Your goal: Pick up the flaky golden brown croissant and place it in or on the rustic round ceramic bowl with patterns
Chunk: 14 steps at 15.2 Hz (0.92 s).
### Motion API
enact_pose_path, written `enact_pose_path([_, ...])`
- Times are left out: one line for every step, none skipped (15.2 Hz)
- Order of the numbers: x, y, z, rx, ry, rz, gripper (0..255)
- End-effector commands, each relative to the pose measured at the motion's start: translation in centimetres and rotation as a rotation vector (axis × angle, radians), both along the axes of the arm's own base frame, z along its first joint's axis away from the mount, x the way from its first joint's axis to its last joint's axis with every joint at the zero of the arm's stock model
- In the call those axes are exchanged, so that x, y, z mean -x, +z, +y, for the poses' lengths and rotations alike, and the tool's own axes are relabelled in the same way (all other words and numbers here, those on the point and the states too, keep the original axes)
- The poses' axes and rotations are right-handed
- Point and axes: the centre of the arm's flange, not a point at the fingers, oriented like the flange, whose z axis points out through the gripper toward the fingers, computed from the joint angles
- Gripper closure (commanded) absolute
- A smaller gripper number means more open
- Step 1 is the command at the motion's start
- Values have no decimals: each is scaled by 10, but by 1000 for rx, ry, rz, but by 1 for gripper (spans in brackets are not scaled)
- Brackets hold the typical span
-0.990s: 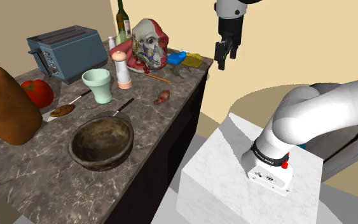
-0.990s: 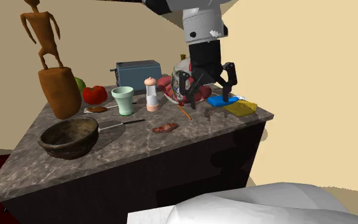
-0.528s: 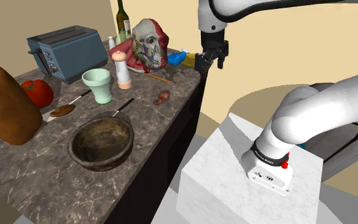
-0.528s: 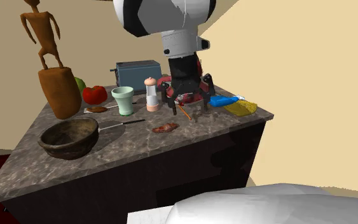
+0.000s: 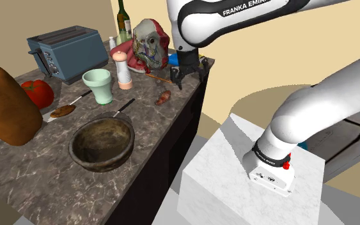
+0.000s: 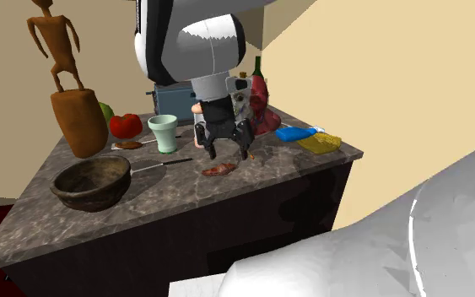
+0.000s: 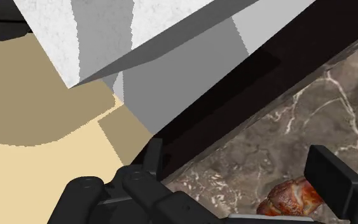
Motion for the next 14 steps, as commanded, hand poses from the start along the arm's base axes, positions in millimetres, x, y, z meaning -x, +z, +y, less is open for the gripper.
enact_pose_path([-23, -17, 12, 14, -89, -19, 0])
enact_pose_path([-33, -25, 16, 22, -131, -28, 0])
enact_pose_path([-44, -32, 19, 30, -172, -37, 0])
enact_pose_path([-54, -39, 22, 38, -214, -46, 0])
enact_pose_path([-65, -46, 25, 45, -255, -55, 0])
enact_pose_path([-76, -53, 27, 53, -296, -64, 0])
enact_pose_path([-87, -60, 29, 61, -338, -73, 0])
enact_pose_path([-99, -67, 30, 69, -379, -82, 0])
enact_pose_path([-110, -74, 30, 77, -421, -90, 0])
enact_pose_path([-122, -80, 30, 84, -462, -99, 0])
enact_pose_path([-133, -87, 30, 92, -503, -108, 0])
enact_pose_path([-138, -90, 29, 96, -522, -112, 0])
enact_pose_path([-138, -95, 28, 96, -522, -112, 0])
enact_pose_path([-137, -100, 27, 96, -522, -112, 0])
